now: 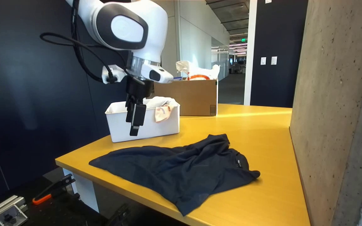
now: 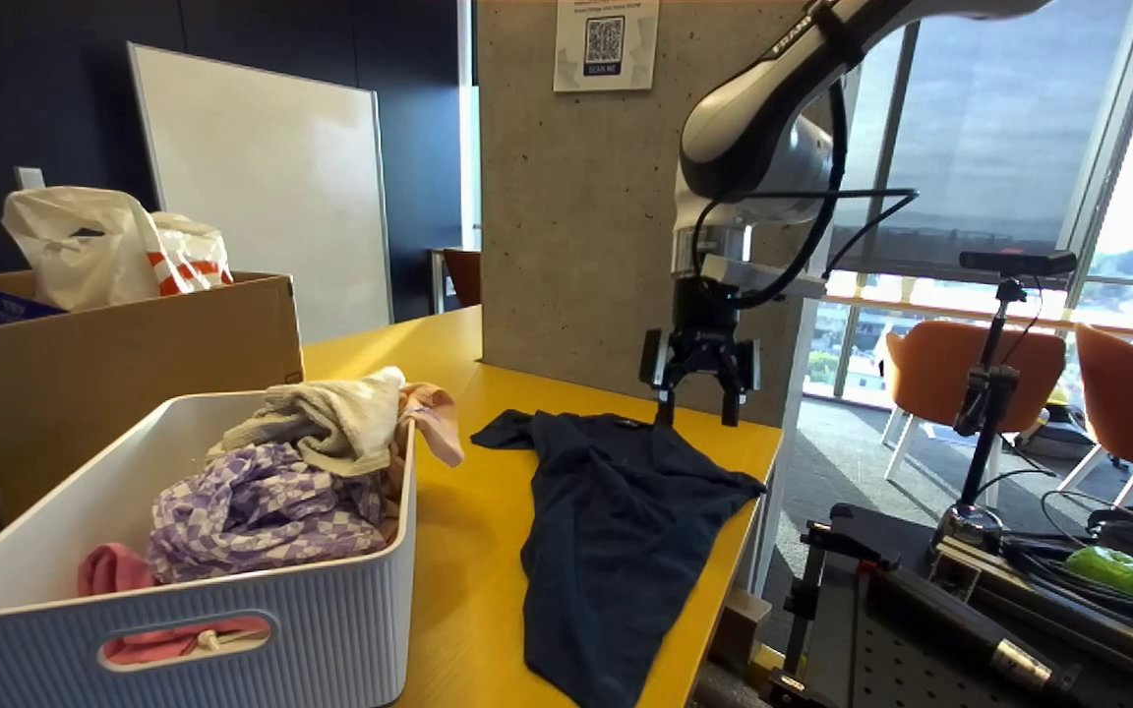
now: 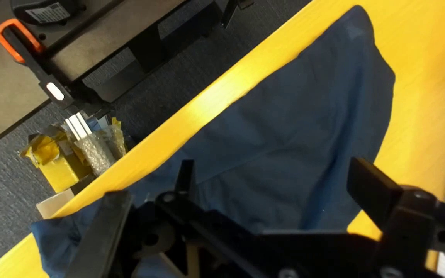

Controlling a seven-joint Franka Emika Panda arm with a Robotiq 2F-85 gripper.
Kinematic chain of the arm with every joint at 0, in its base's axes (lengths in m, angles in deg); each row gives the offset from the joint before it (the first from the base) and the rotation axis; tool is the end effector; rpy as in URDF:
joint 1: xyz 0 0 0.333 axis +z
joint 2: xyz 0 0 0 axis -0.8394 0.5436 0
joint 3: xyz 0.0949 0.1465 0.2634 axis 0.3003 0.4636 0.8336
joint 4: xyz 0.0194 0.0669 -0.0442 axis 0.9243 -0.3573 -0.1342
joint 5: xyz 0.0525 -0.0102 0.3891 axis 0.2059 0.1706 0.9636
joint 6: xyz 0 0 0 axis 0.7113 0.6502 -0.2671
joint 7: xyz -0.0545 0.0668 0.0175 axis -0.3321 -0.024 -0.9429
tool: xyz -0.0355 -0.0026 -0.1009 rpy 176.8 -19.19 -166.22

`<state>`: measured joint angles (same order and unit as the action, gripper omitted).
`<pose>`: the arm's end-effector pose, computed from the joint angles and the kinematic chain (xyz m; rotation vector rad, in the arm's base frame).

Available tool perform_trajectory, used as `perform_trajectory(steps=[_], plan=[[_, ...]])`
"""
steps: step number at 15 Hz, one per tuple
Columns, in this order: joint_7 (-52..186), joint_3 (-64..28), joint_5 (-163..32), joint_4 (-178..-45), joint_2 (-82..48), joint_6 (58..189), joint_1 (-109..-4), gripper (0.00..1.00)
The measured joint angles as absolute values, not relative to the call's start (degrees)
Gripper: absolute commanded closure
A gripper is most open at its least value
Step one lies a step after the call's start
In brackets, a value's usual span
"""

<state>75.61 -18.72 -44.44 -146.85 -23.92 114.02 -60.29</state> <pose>0.5171 -0.0600 0.2833 -2.7897 0.8292 0.3173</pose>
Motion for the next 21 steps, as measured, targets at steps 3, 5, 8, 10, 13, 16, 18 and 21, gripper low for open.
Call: perform_trajectory(steps=[3,5,8,10,13,16,18,21], plan=[[78.9,-17.5,-44.5,-142.6,-16.5,115.0,-58.7,0.0],[81.6,-17.0,-45.1,-139.3,-11.6,116.7,-57.0,0.0],[86.8,-16.9,-46.7,-135.4,-5.9,119.8,-54.1,0.0],[90.1,-16.9,-48.1,-134.5,-3.7,122.1,-52.2,0.0],[94.1,-16.9,-49.9,-134.1,-1.0,125.5,-49.8,0.0],[96.3,-17.2,-51.0,-133.5,1.6,128.3,-48.3,0.0],[96.5,-17.5,-52.2,-133.4,3.0,130.6,-47.8,0.0],[96.5,-17.8,-53.1,-133.3,4.1,133.9,-47.2,0.0]])
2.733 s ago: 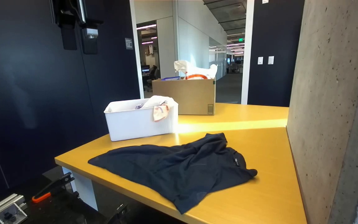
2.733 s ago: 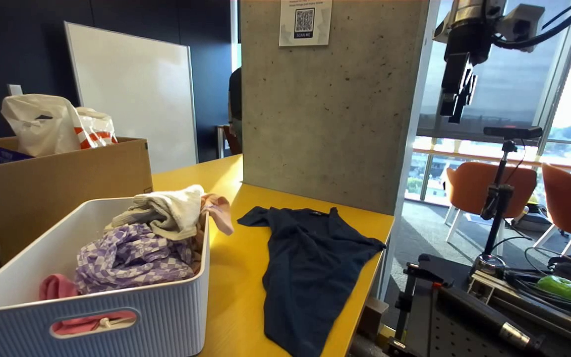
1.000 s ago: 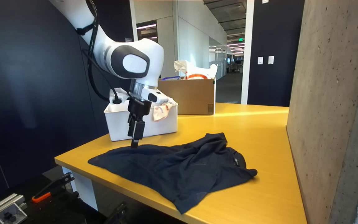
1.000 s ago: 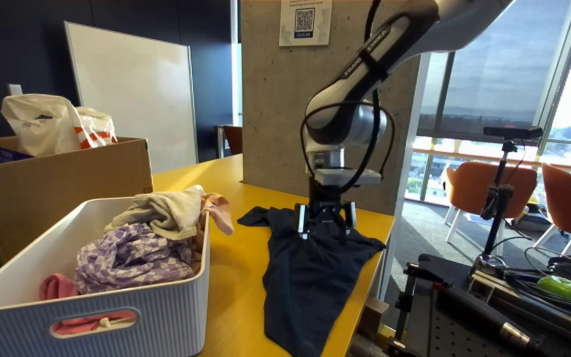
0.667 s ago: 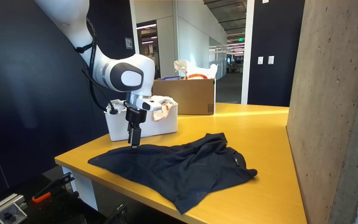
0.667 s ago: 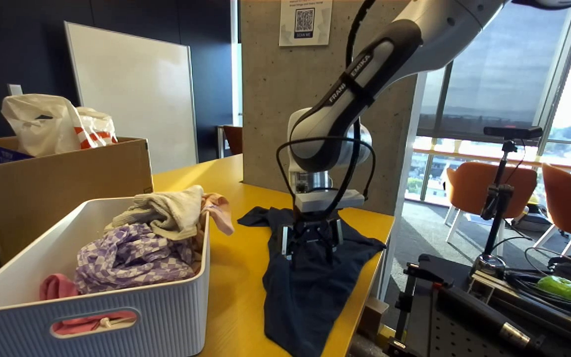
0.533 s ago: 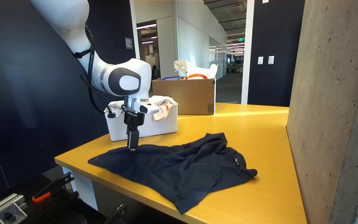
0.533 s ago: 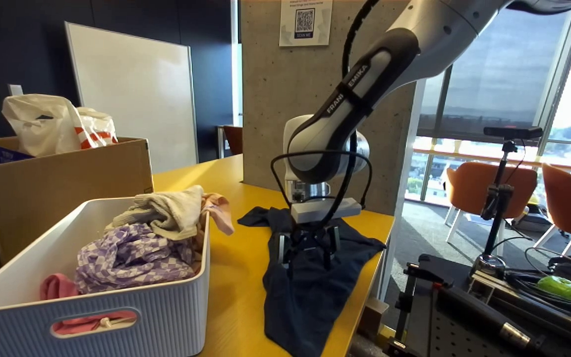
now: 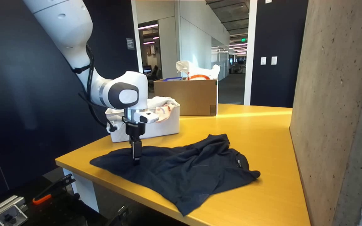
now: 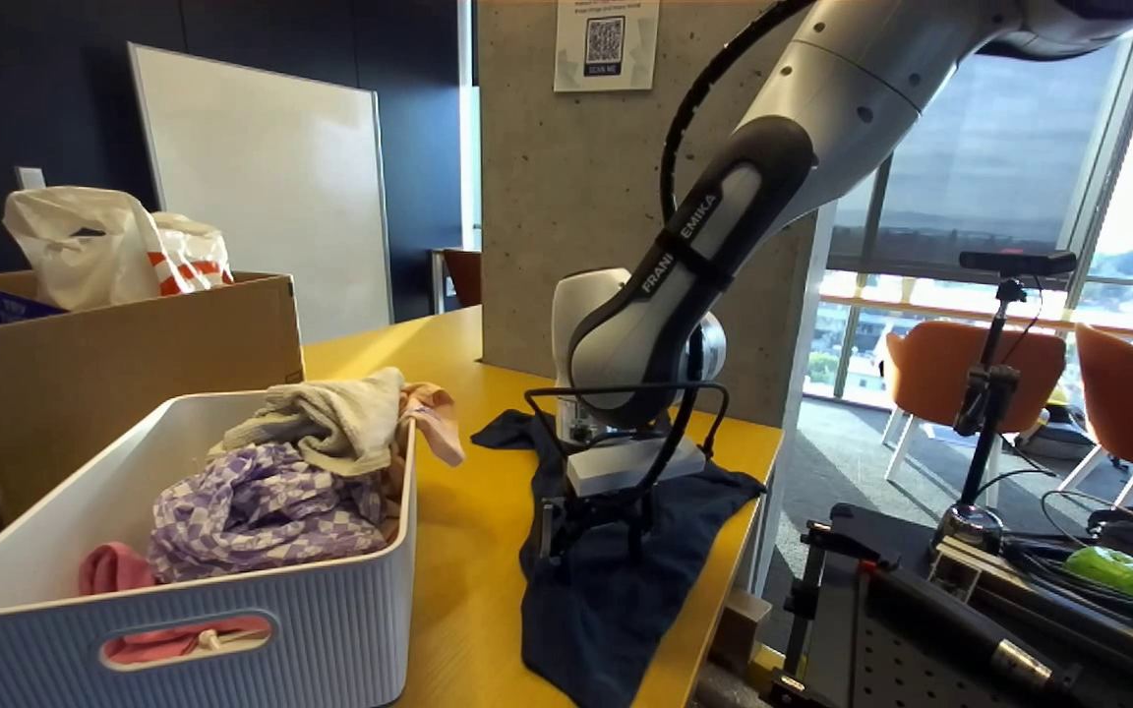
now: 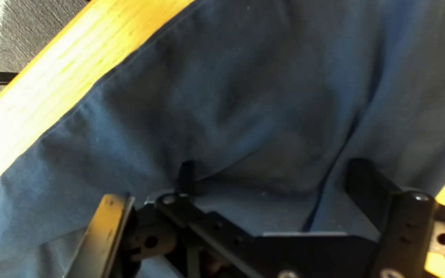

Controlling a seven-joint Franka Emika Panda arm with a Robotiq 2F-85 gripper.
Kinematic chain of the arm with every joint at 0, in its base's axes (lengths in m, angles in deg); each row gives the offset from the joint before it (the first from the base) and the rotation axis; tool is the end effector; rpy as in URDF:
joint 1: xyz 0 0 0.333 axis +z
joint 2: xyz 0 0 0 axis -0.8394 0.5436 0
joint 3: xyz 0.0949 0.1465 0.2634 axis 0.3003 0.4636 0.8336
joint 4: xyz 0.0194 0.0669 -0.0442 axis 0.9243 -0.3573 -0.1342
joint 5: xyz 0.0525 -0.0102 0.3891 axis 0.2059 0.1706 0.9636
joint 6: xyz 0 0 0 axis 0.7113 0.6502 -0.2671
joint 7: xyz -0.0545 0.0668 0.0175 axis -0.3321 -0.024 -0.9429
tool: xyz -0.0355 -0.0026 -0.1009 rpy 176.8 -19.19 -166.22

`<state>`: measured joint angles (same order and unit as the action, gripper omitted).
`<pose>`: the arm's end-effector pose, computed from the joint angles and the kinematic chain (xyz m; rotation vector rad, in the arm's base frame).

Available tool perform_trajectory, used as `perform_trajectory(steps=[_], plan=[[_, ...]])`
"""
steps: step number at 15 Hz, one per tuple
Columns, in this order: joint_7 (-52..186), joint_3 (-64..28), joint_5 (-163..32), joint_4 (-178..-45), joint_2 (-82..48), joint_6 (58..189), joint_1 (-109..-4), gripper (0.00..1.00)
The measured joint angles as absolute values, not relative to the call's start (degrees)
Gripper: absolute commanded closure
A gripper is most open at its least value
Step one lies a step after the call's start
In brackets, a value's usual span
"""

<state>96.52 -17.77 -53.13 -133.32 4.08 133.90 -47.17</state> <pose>0.5849 0.0612 0.1183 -2.9838 0.9489 0.1896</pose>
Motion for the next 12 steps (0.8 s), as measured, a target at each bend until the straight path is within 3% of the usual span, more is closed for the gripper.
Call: perform_trajectory(steps=[1,3,11,12], plan=[[96.5,-17.8,-53.2,-133.3,4.2,134.5,-47.1,0.25],[96.5,-17.8,-53.3,-133.3,4.3,135.2,-47.0,0.32],[96.4,-18.1,-53.3,-131.7,4.2,135.3,-47.2,0.95],[96.3,-18.1,-53.3,-131.7,4.0,135.3,-47.2,0.99]])
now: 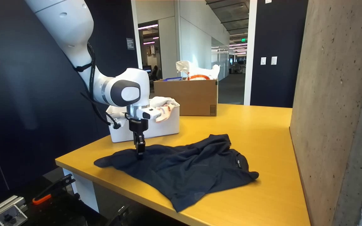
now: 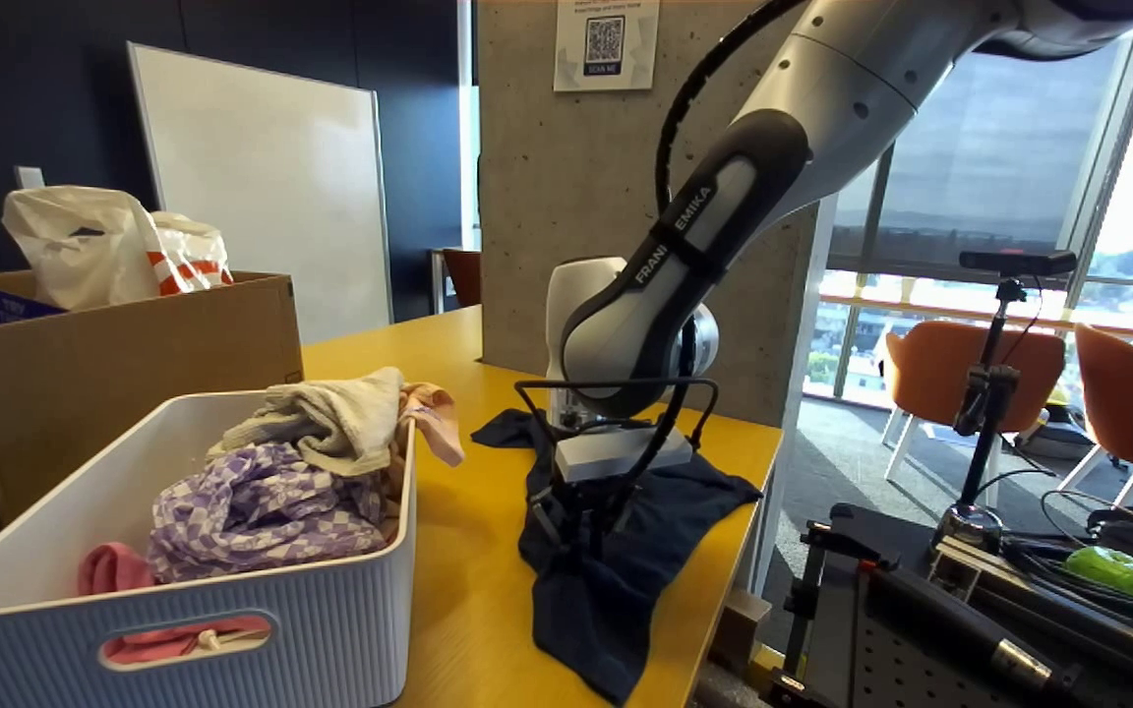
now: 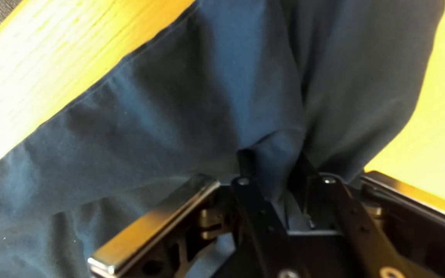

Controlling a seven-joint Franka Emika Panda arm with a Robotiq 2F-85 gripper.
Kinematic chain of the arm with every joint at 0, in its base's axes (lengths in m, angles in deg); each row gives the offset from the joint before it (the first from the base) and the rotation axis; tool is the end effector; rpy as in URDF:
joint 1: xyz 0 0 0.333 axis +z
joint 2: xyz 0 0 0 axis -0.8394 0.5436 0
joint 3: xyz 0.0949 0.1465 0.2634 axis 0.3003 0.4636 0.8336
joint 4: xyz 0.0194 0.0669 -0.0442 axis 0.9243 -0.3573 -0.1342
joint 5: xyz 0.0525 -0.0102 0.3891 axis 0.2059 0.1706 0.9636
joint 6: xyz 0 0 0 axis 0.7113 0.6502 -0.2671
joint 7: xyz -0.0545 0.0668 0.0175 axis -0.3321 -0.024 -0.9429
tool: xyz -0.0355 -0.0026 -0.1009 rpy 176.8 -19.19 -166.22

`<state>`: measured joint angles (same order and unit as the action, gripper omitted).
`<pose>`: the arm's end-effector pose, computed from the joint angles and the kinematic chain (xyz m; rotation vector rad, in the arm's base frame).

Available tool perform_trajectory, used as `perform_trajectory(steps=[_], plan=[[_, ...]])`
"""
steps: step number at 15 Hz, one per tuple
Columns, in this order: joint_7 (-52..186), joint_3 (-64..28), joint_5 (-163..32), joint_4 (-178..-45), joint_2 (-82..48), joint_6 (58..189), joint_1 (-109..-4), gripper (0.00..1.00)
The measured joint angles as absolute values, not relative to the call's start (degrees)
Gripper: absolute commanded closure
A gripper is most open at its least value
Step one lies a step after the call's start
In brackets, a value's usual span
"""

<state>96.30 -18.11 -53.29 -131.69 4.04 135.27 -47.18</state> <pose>0.5997 0.0593 0.1303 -2.9749 0.9417 0.1082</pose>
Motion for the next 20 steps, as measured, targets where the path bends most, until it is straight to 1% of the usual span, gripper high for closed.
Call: perform_trajectory(steps=[3,5,10,15,17,20], plan=[[94.5,-16.9,-53.0,-132.0,2.6,134.9,-47.3,1.0],[92.2,-14.9,-51.8,-132.9,0.6,134.1,-47.6,0.99],[88.6,-13.4,-49.1,-138.5,-8.7,133.9,-48.7,0.99],[83.2,-14.9,-46.5,-143.9,-20.4,132.4,-56.0,0.99],[79.9,-16.3,-46.0,-143.0,-22.1,130.4,-59.3,0.99],[76.6,-18.6,-45.8,-138.6,-20.9,127.3,-63.2,0.99]])
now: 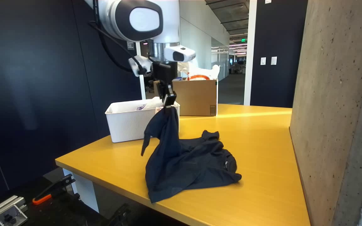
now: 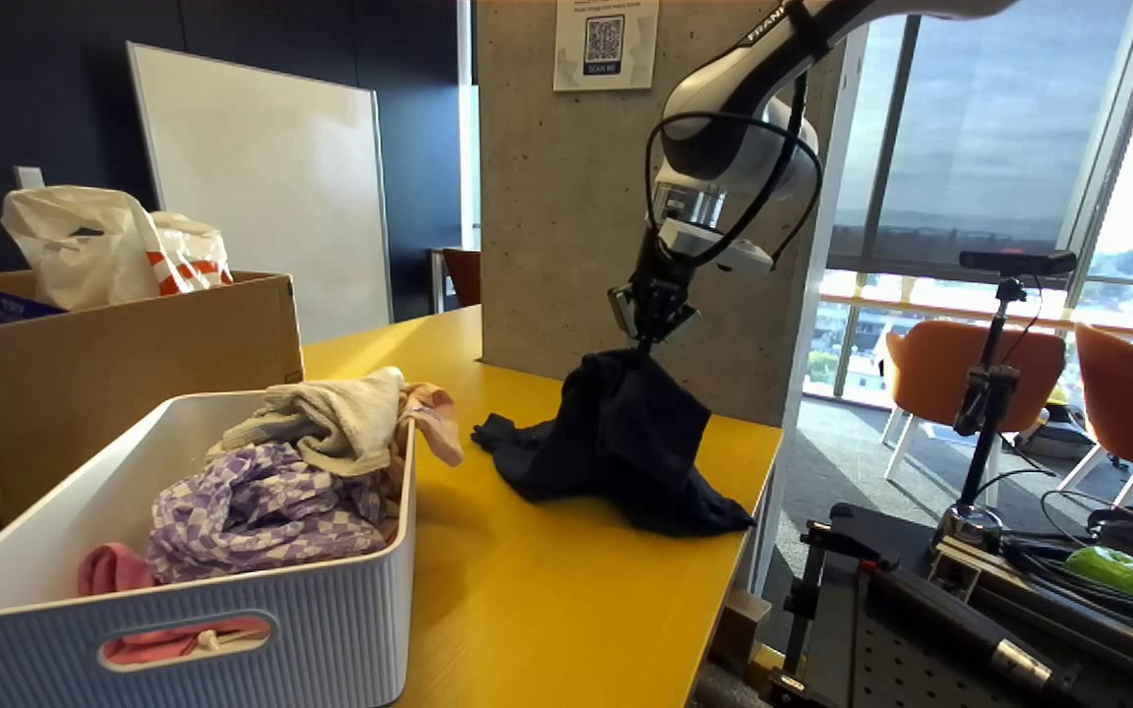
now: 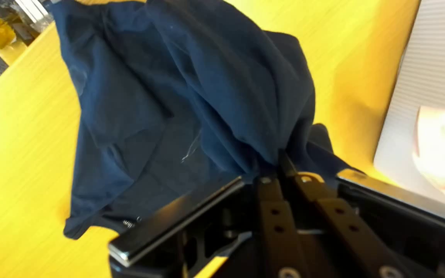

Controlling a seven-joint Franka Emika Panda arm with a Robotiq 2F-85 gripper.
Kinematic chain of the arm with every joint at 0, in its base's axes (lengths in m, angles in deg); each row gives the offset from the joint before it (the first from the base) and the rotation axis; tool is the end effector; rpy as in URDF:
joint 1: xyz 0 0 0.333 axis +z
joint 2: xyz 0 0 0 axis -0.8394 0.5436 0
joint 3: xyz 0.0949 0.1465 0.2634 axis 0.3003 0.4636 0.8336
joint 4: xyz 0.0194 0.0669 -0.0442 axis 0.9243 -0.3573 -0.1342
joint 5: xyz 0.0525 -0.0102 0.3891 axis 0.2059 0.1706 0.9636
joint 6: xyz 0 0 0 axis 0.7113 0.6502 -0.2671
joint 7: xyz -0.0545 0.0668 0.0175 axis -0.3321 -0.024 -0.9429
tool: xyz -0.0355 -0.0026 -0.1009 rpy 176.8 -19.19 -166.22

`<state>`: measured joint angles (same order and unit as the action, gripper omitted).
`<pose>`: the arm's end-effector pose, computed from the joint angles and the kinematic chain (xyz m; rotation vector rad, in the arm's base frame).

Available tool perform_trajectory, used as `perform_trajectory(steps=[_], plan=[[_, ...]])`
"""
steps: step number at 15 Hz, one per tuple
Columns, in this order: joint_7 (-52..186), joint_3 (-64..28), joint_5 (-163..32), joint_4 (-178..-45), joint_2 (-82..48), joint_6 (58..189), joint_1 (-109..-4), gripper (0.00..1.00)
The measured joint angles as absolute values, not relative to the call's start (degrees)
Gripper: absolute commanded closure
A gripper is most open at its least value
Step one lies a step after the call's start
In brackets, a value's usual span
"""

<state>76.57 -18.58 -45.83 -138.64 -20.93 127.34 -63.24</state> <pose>0.5799 -0.1067 0.3319 -2.7969 0.9245 -0.1610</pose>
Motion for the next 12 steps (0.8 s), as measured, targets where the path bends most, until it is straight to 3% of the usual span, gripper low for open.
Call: perform_trajectory(steps=[2,5,10,11,12], plan=[[76.2,-20.1,-45.9,-134.8,-18.8,125.2,-65.0,0.93],[76.1,-21.8,-45.8,-129.5,-13.9,122.8,-67.6,1.0],[75.2,-22.2,-44.9,-123.0,-3.9,120.9,-71.5,0.99],[75.1,-22.1,-44.7,-121.7,-2.0,120.8,-71.9,0.7],[75.1,-22.1,-44.6,-120.4,-0.1,120.8,-72.2,0.69]])
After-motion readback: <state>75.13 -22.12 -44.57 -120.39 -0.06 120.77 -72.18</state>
